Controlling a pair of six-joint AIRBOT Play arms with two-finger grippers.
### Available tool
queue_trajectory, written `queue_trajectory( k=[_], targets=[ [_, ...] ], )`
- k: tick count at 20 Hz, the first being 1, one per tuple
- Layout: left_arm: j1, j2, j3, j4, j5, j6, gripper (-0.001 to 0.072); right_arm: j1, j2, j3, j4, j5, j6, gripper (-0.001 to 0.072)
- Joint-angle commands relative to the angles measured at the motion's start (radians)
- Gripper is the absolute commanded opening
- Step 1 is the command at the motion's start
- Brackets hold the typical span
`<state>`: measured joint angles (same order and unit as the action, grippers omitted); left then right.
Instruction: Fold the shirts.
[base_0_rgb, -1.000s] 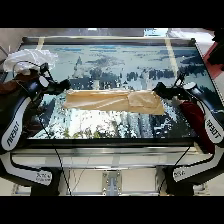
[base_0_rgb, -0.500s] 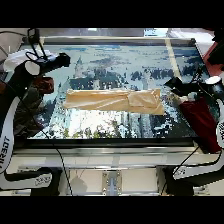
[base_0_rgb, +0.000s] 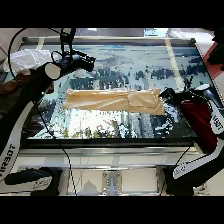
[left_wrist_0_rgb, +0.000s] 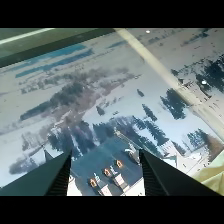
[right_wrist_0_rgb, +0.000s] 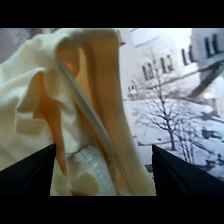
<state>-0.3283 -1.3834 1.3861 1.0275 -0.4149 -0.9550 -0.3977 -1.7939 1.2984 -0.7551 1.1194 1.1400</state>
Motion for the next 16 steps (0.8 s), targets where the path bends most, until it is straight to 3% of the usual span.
queue_trajectory(
  k=[1, 7, 8, 9, 10, 11, 13, 16],
  targets=[
    [-0.016, 0.001, 0.000, -0.003, -0.041, -0.026, 0.0505, 0.005, -0.064, 0.000, 0.134, 0.047, -0.074, 0.0682],
    [-0.016, -0.009, 0.000, -0.003, -0.113, -0.053, 0.0498, 0.073, -0.075, 0.000, 0.188, 0.059, -0.117, 0.0667],
    [-0.016, -0.020, 0.000, -0.002, -0.131, -0.064, 0.0462, 0.085, -0.075, 0.000, 0.191, 0.062, -0.116, 0.0625],
    [-0.016, -0.036, 0.000, -0.002, -0.148, -0.085, 0.0460, 0.096, -0.075, 0.000, 0.196, 0.068, -0.116, 0.0484],
    [-0.016, -0.055, 0.000, -0.003, -0.163, -0.112, 0.0327, 0.104, -0.075, 0.000, 0.204, 0.078, -0.116, 0.0284],
    [-0.016, -0.079, 0.000, -0.003, -0.175, -0.131, 0.0044, 0.106, -0.074, 0.002, 0.222, 0.100, -0.121, 0.0023],
    [-0.016, -0.140, 0.000, -0.013, -0.190, -0.185, 0.0013, 0.105, -0.071, 0.028, 0.247, 0.191, -0.140, 0.0029],
    [-0.018, -0.246, 0.000, -0.032, -0.236, -0.337, 0.0012, 0.108, -0.023, 0.090, 0.246, 0.277, -0.102, 0.0028]
  ],
)
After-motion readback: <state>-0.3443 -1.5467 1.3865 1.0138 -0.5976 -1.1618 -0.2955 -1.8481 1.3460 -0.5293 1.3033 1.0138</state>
